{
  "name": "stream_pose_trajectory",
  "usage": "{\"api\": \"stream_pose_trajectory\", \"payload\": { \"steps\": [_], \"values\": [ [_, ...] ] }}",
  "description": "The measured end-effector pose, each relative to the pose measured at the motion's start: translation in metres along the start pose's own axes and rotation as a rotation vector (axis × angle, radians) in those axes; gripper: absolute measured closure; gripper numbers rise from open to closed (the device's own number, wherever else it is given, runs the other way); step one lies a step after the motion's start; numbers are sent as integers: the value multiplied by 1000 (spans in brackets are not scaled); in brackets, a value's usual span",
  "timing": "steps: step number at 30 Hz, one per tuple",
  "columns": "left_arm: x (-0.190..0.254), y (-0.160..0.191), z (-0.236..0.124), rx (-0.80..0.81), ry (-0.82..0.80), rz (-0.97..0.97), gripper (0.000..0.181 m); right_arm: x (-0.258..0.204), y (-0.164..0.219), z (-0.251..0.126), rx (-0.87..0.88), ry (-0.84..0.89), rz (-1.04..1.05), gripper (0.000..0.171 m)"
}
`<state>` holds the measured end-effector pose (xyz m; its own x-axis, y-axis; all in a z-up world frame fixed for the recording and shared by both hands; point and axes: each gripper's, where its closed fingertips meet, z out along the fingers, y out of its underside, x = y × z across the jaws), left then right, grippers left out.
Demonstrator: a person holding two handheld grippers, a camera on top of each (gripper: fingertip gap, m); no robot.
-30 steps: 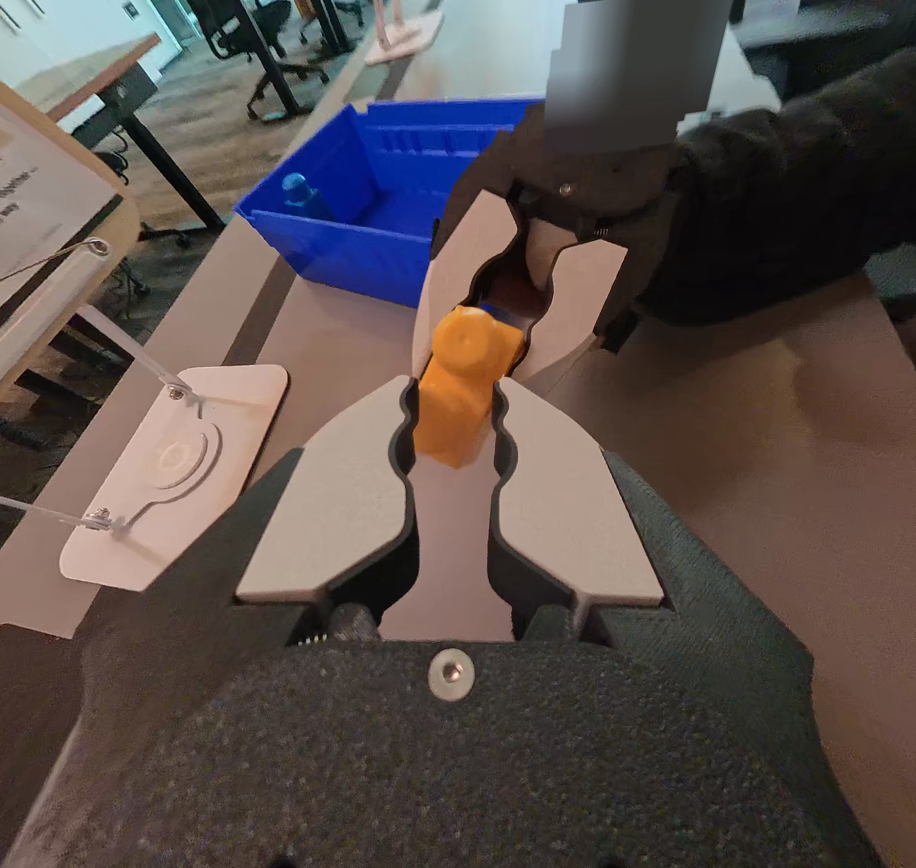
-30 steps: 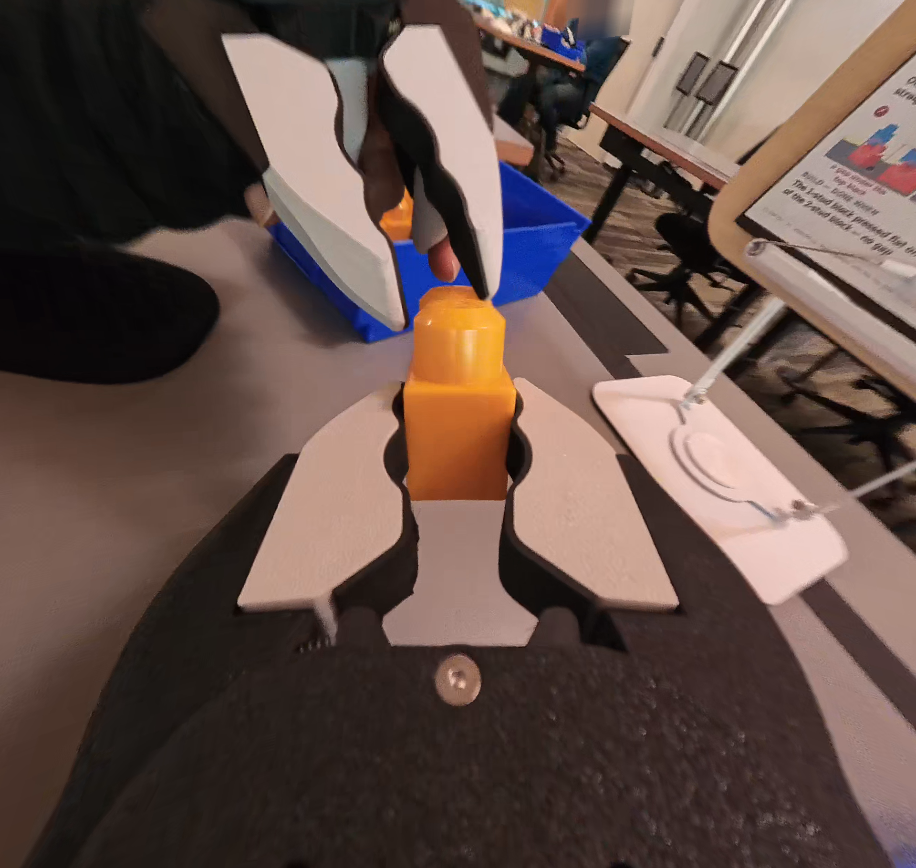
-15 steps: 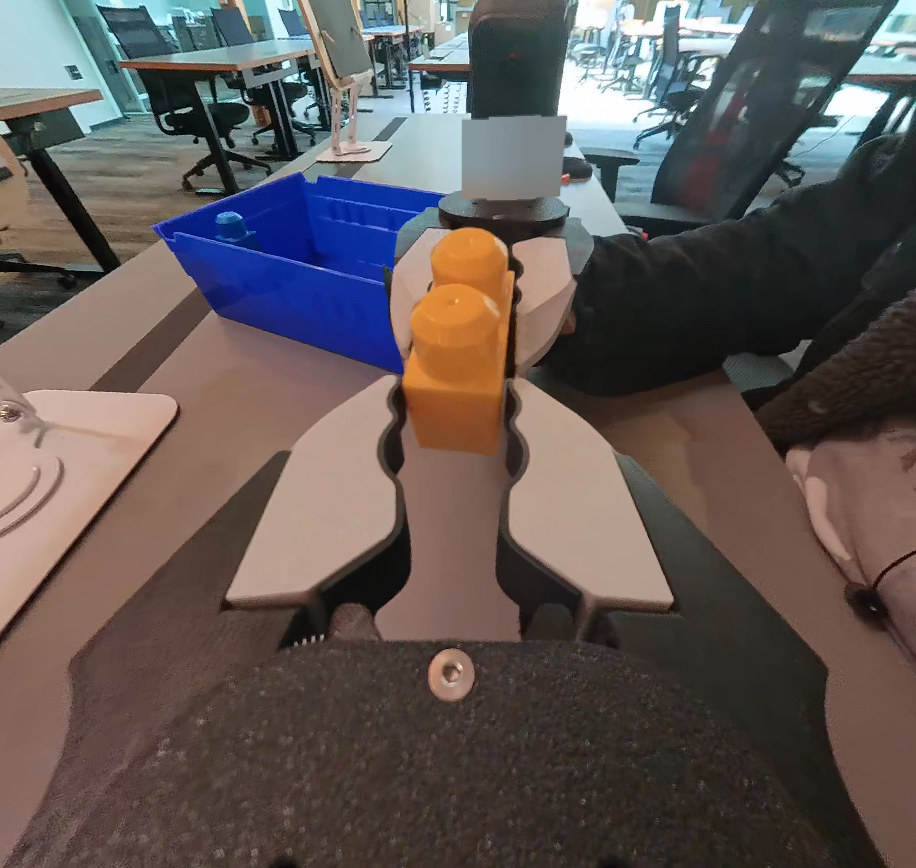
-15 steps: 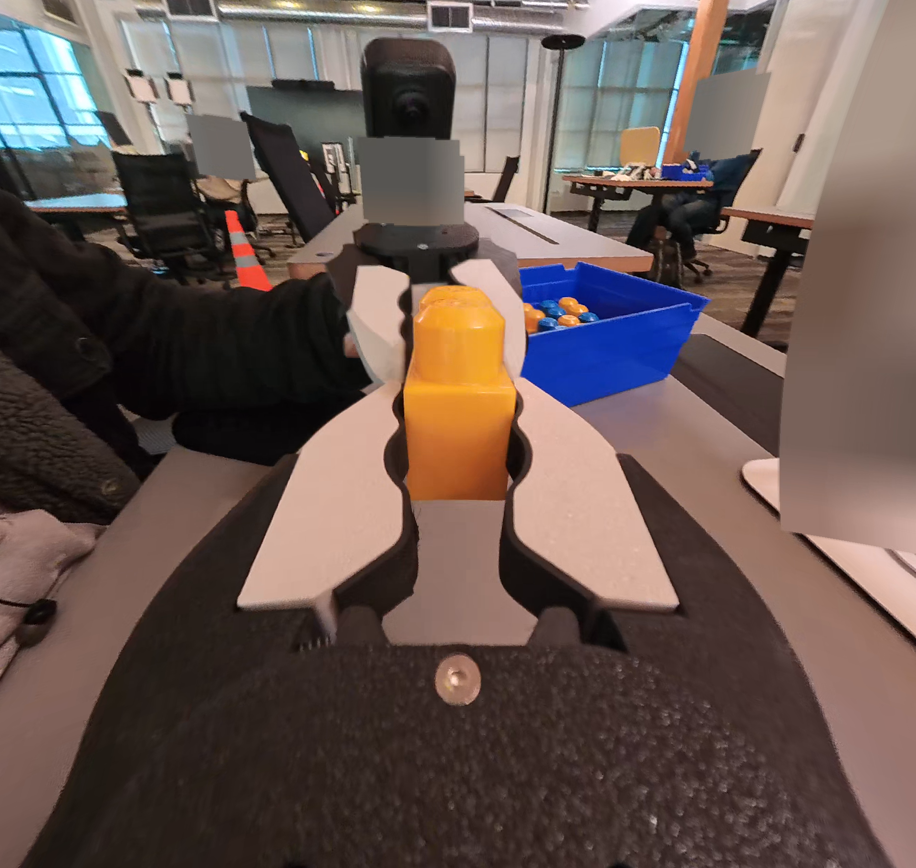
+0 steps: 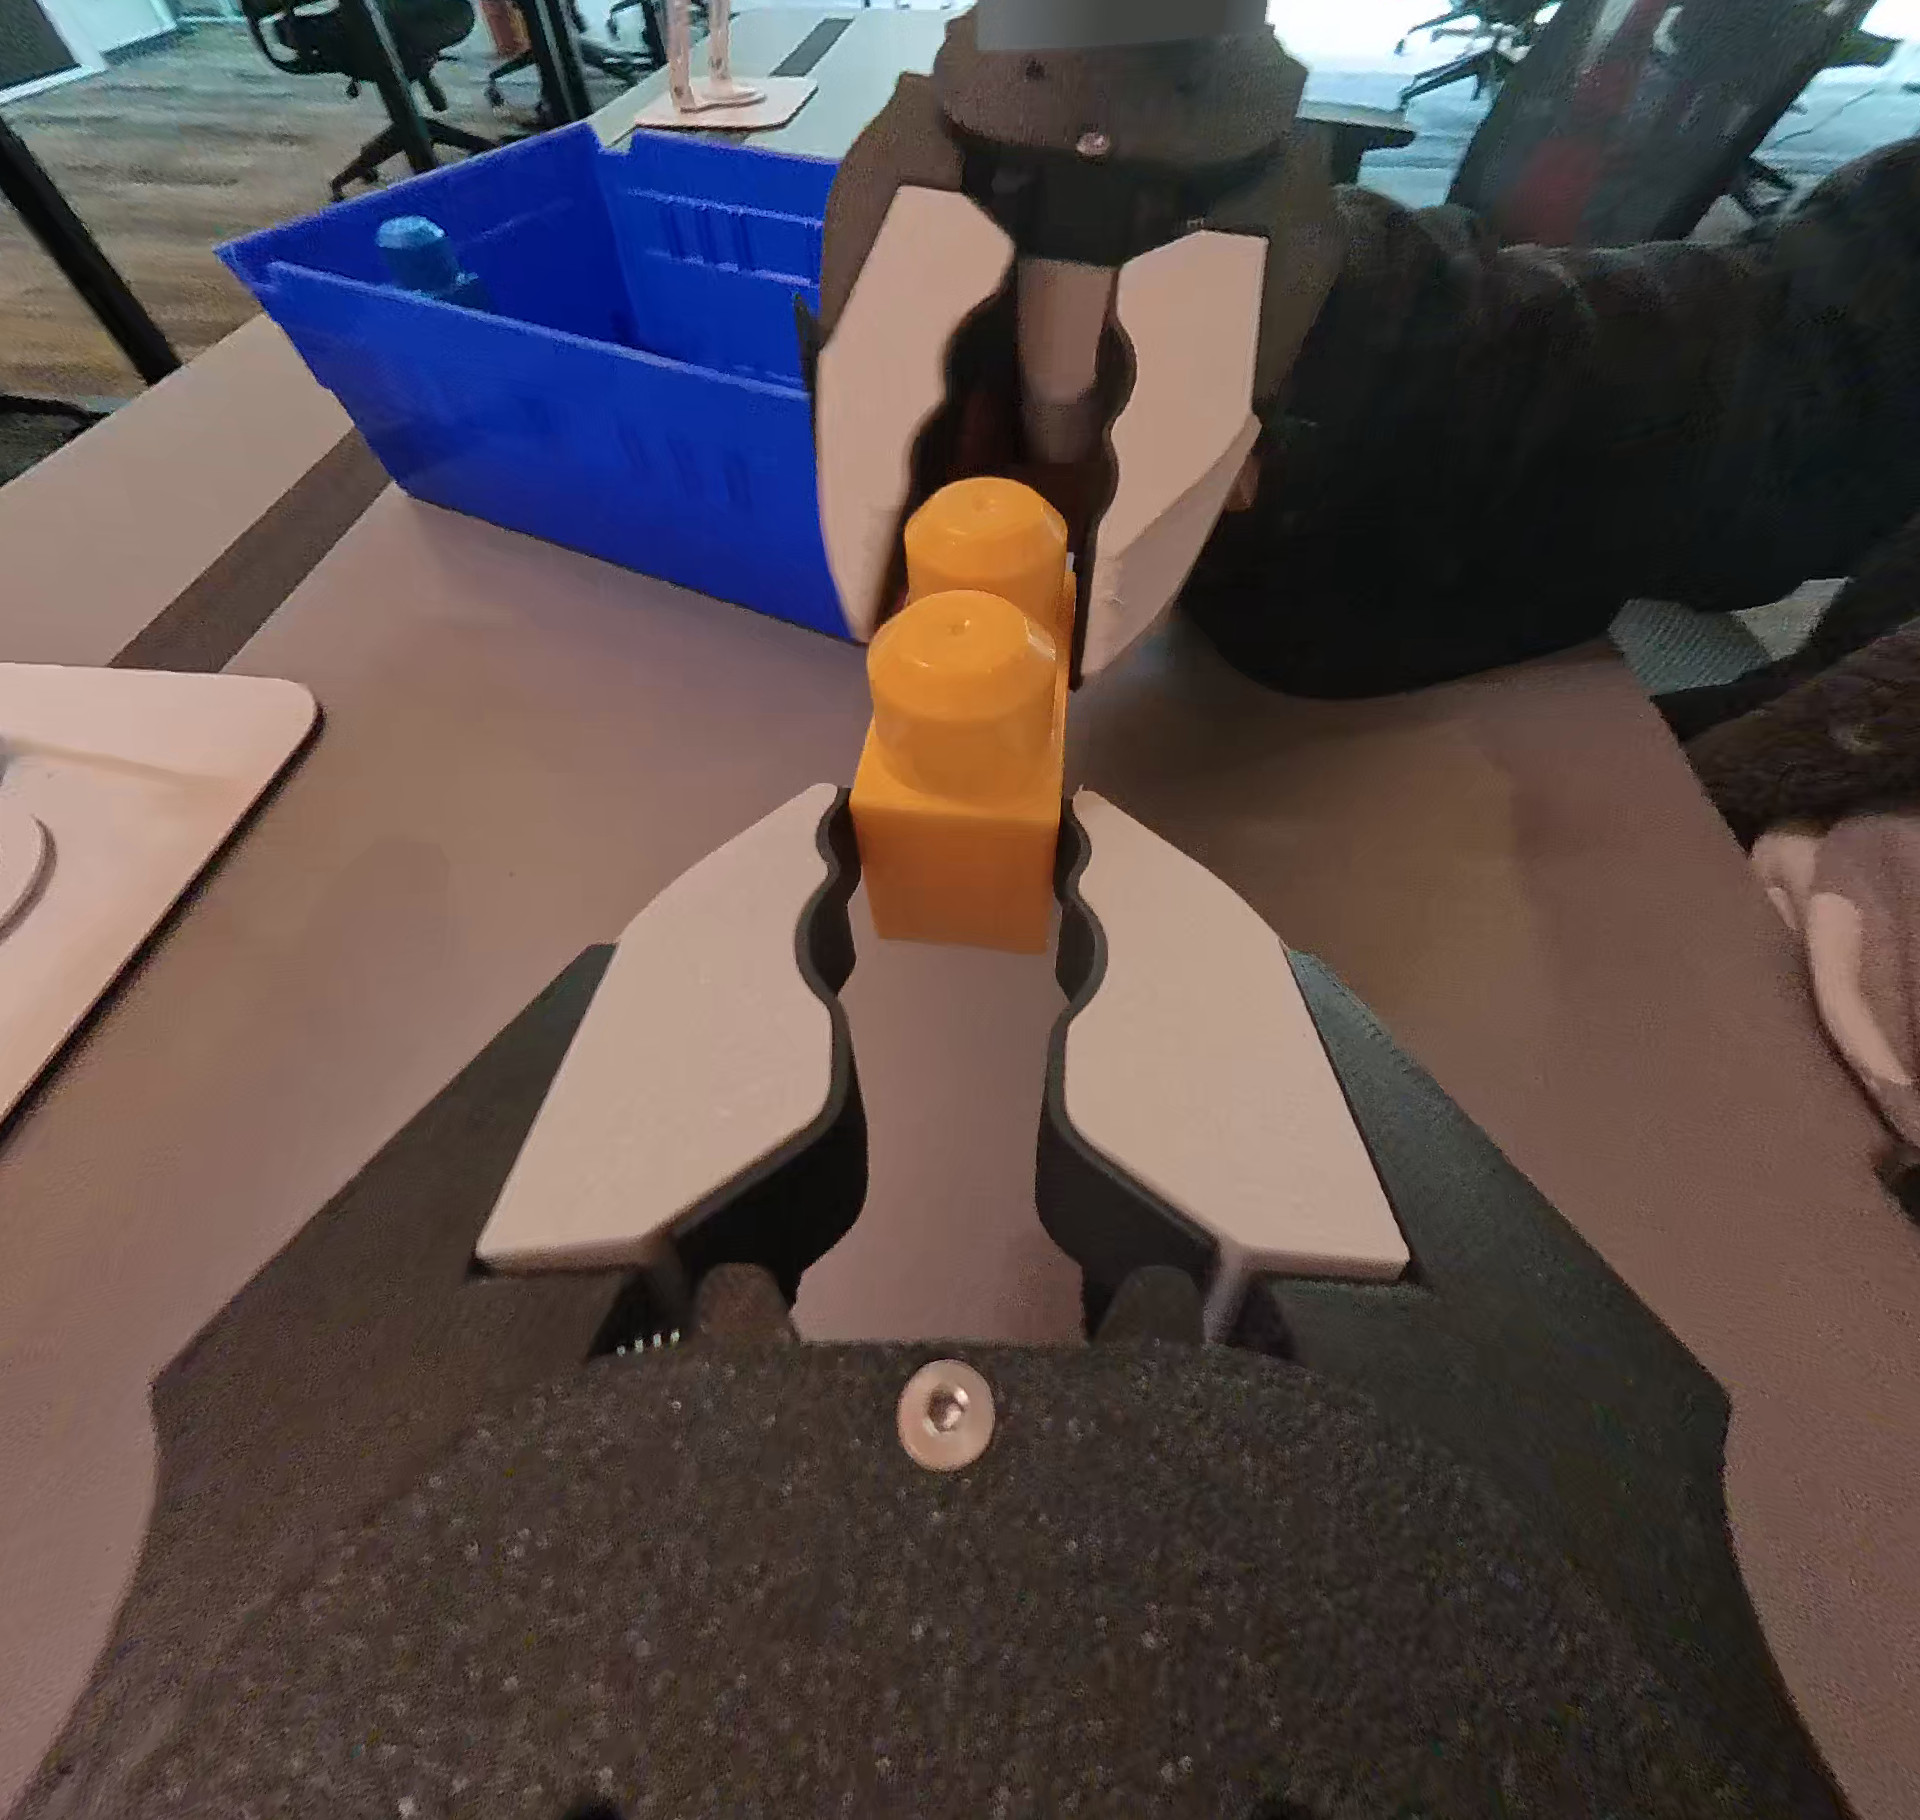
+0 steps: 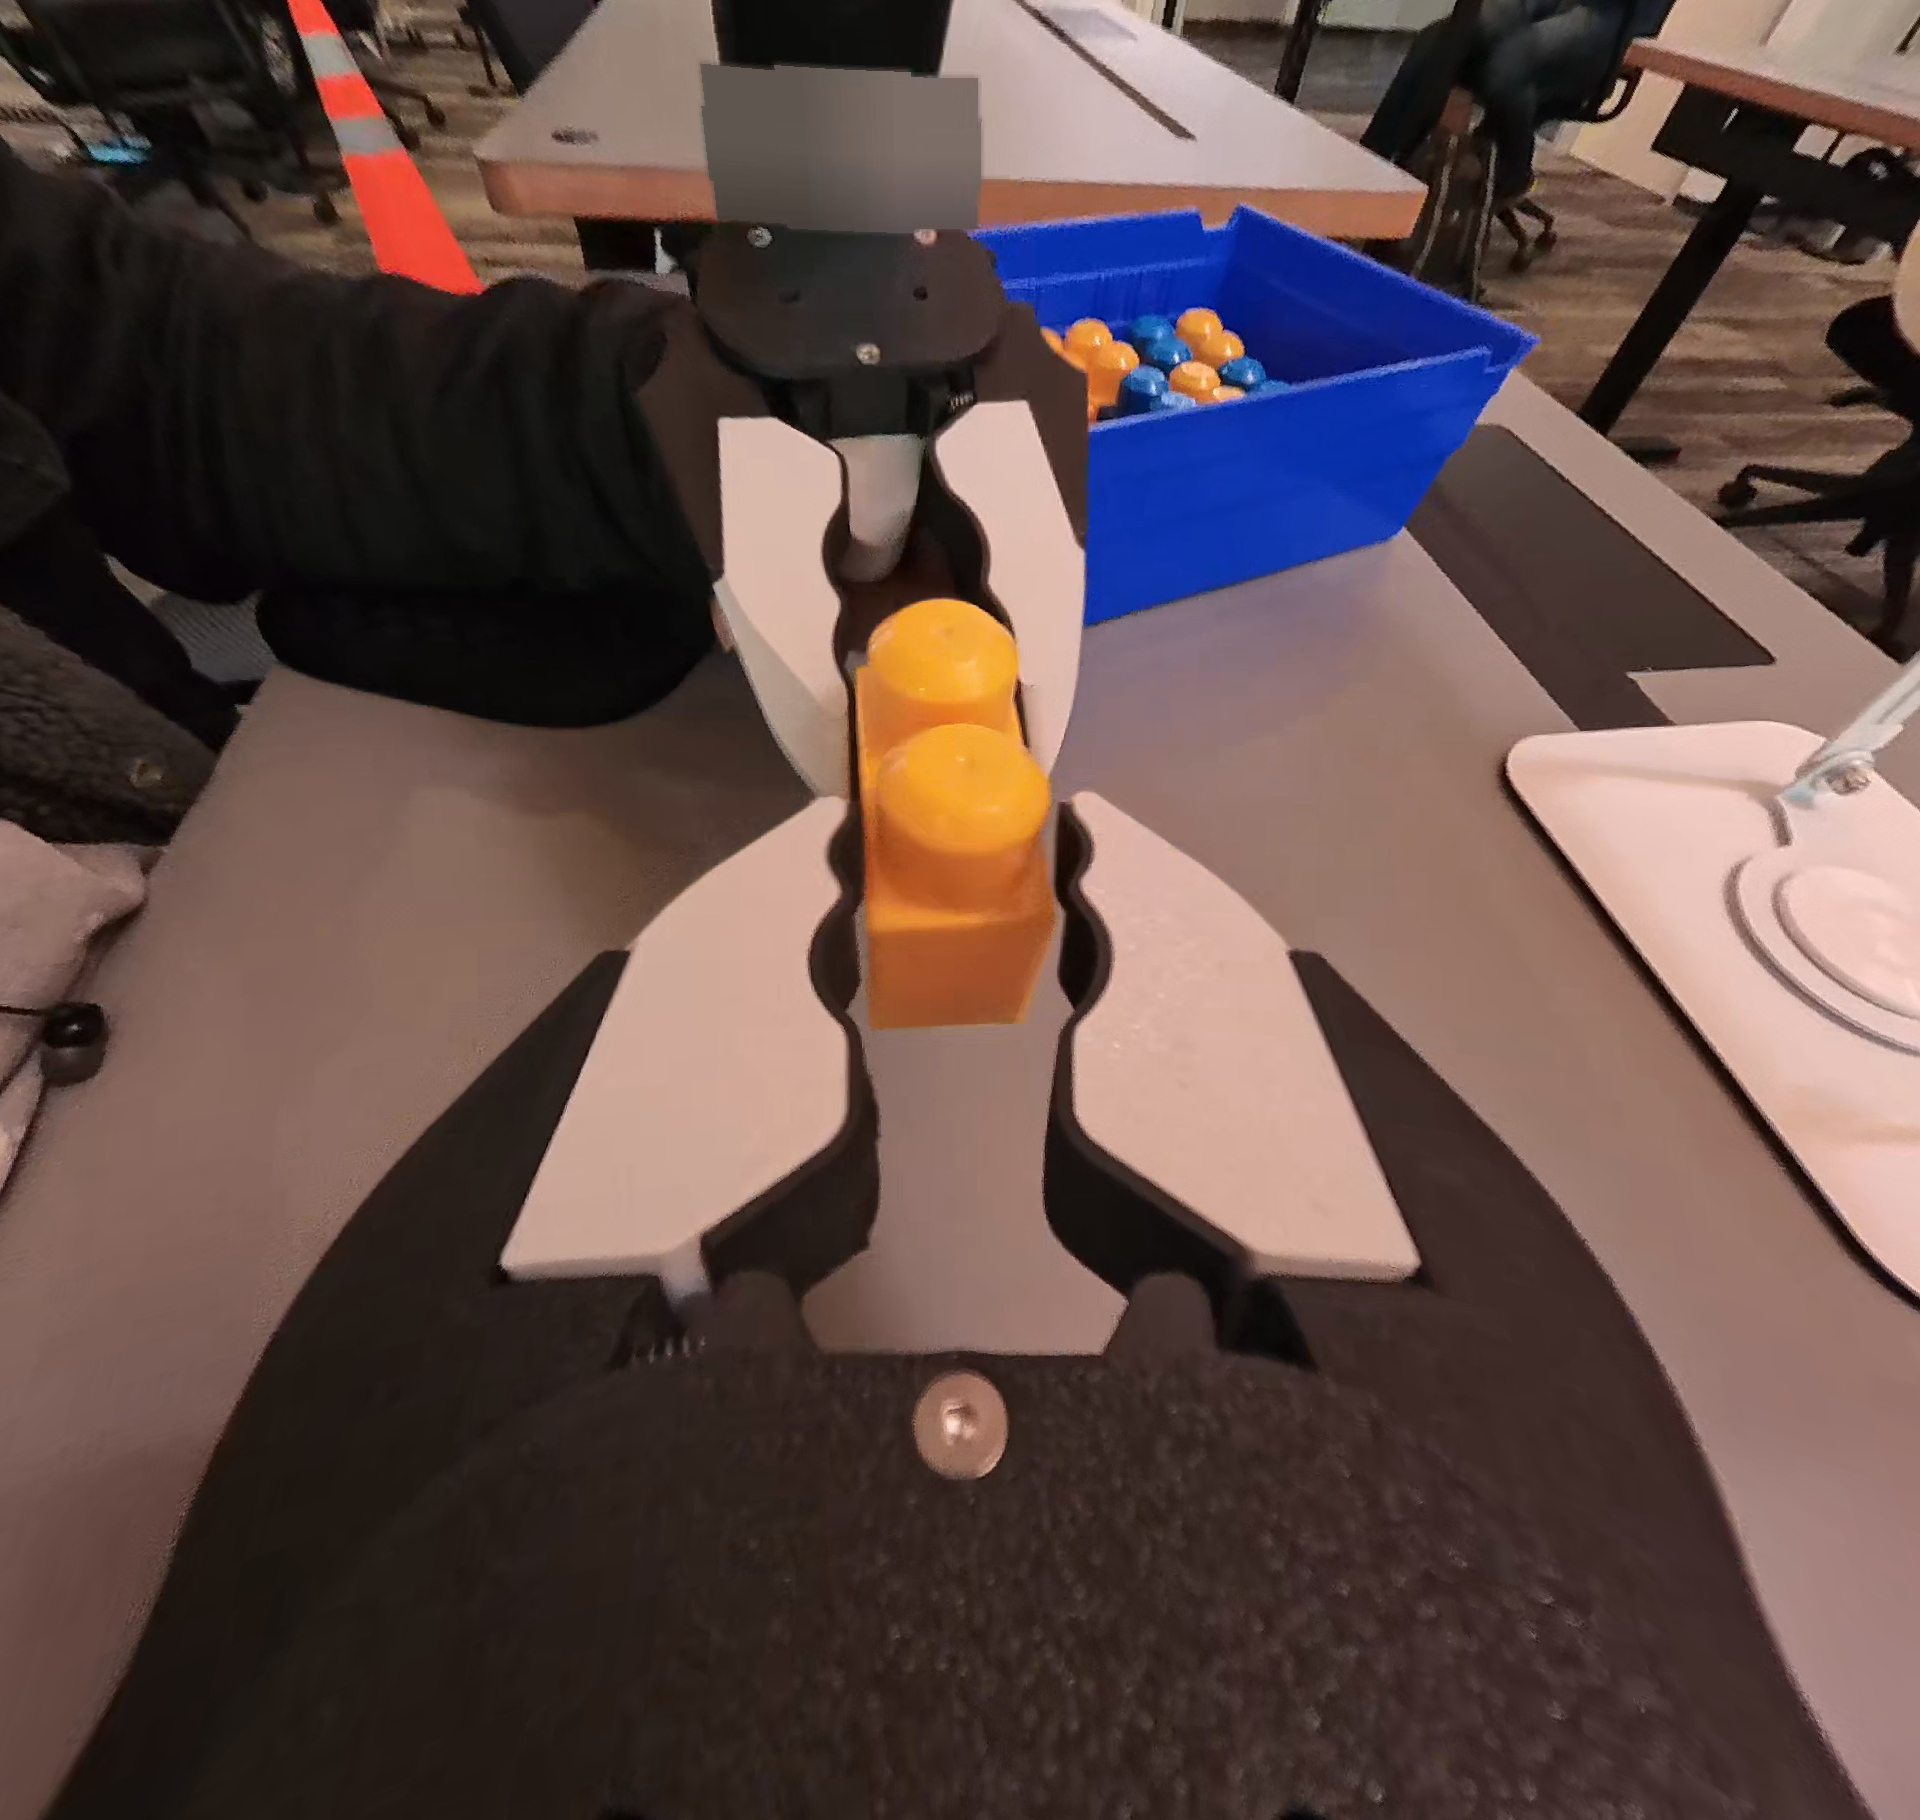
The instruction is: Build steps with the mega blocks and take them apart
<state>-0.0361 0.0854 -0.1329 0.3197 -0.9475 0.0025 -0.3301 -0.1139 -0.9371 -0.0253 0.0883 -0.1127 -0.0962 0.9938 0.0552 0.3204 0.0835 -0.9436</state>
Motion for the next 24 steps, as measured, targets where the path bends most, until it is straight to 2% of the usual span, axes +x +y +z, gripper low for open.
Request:
{"api": "stream_pose_trajectory", "payload": {
  "steps": [6, 10, 24],
  "values": [
    [3, 31, 10, -153, 15, 24, 145, -4, 27, 6, -132, -35, -20, 139],
    [2, 28, 0, -156, 20, 13, 128, -4, 46, 11, -193, -59, 3, 139],
    [-12, -61, -62, 175, -181, 41, 126, -4, 86, 25, -355, -59, -38, 138]
  ]
}}
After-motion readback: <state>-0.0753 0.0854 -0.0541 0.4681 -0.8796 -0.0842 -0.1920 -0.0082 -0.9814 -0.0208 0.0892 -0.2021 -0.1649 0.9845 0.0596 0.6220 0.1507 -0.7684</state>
